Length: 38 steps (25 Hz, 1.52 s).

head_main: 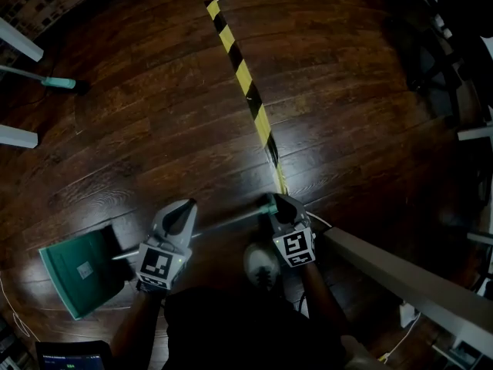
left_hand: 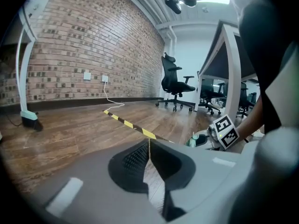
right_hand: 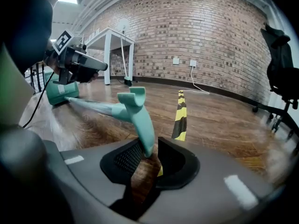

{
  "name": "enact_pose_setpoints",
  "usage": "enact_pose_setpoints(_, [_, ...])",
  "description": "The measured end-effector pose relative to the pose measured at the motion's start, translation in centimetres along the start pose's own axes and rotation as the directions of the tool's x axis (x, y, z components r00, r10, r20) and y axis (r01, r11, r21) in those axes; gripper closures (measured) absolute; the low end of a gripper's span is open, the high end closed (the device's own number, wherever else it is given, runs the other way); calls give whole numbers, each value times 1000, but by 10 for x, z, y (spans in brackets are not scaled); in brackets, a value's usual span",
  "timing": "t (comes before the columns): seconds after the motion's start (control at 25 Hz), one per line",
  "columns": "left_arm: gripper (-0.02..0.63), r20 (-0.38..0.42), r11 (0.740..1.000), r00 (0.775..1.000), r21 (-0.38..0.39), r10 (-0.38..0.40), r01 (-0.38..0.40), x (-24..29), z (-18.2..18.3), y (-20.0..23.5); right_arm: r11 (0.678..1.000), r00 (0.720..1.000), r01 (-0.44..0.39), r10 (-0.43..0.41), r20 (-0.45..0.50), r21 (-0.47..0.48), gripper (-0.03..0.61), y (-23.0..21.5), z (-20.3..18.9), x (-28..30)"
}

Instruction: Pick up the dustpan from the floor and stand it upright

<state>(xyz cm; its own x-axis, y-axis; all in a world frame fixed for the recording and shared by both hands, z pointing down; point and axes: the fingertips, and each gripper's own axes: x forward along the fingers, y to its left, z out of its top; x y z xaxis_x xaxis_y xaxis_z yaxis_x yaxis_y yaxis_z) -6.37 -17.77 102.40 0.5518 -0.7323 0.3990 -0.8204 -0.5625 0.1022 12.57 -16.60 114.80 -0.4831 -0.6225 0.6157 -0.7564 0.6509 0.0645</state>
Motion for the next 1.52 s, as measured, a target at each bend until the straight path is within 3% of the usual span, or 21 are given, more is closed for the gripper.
enact_pose_setpoints(0.28, [614, -12, 996, 996, -33, 85, -86, -20, -8, 29, 999, 999, 32, -32, -7, 38, 494, -1, 3, 3])
enact_pose_setpoints(0.4, [614, -26, 993, 993, -43, 112, -113, -33, 5, 33, 999, 999, 39, -38, -34, 27, 494, -2, 16, -11])
enact_pose_setpoints(0.88, [614, -24, 973, 980, -112, 200, -201, -149, 177, 38, 992, 982, 124, -126, -139, -23, 485, -26, 158, -132])
enact_pose_setpoints(1.12, [614, -23, 958, 969, -149, 246, -247, -218, 279, 31, 985, 960, 156, -169, -224, -78, 468, -32, 226, -193])
enact_pose_setpoints(1.36, [614, -14, 957, 967, -140, 254, -253, -268, 356, 23, 979, 945, 134, -174, -277, -156, 445, -21, 290, -237])
enact_pose_setpoints(1.52, [614, -35, 960, 974, -161, 225, -227, -287, 395, 16, 966, 925, 171, -225, -306, -191, 439, -16, 326, -261])
